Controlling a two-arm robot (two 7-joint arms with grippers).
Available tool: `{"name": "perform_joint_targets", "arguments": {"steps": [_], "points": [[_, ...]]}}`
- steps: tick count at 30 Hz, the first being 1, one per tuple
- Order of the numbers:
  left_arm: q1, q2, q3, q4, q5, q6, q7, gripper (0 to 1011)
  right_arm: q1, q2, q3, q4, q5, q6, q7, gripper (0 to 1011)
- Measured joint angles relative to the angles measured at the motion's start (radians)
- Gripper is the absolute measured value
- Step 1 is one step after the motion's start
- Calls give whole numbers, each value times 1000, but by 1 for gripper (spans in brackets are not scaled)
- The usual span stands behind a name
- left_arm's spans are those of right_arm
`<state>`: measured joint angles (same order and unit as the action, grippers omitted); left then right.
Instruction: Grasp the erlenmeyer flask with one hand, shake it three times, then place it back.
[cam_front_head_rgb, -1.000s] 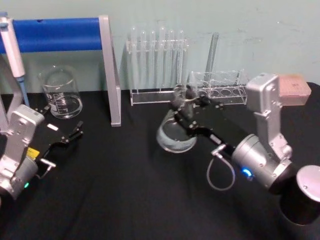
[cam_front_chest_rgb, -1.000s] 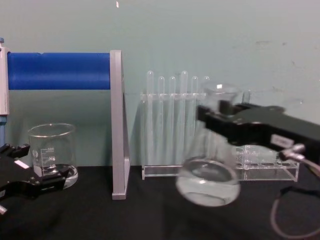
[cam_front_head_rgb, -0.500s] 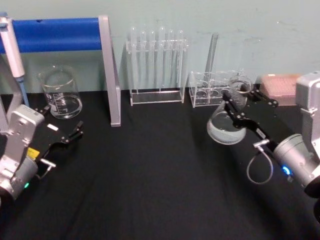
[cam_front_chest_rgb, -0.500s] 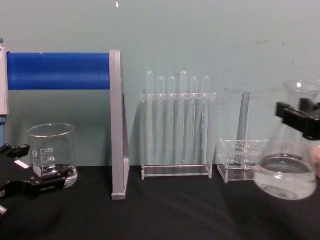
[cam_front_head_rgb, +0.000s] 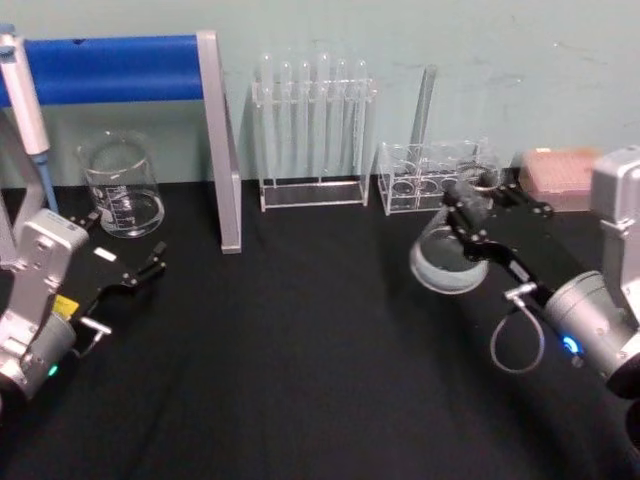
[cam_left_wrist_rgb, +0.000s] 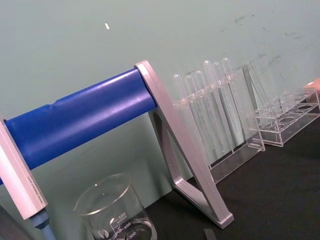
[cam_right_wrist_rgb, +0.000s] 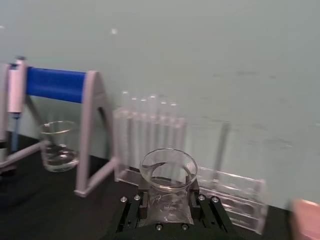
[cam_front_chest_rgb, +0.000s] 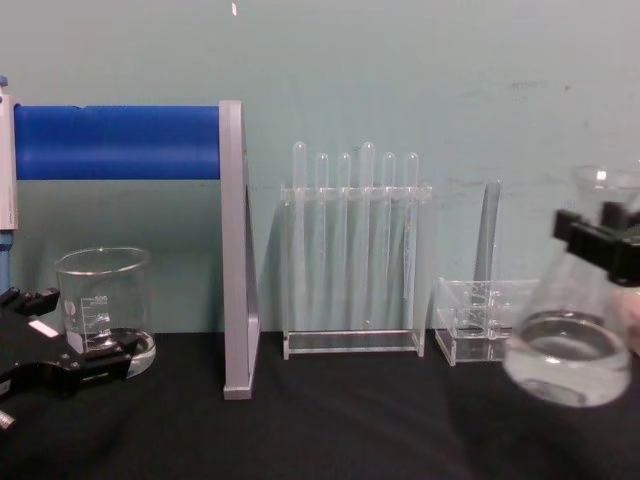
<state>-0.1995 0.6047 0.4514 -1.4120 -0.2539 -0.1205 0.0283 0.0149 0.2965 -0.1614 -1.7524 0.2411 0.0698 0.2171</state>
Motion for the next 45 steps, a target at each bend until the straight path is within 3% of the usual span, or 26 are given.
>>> {"name": "perform_joint_targets", "arguments": {"steps": [5,8,17,24,32,45], "points": [[0,0,0,0,0,0,0,1001,29,-3,-43,20,13,-4,53,453],[0,0,0,0,0,0,0,1001,56,-3,-93,35,28,-13,104,453],[0,0,0,0,0,0,0,1001,94,5,-188,45,54,-23,178,453],[0,0,0,0,0,0,0,1001,97,16,-209,41,70,-26,178,453],[0,0,0,0,0,0,0,1001,73,33,-178,21,77,-31,119,453],[0,0,0,0,0,0,0,1001,-24,48,-28,-34,59,-30,-16,453]]}}
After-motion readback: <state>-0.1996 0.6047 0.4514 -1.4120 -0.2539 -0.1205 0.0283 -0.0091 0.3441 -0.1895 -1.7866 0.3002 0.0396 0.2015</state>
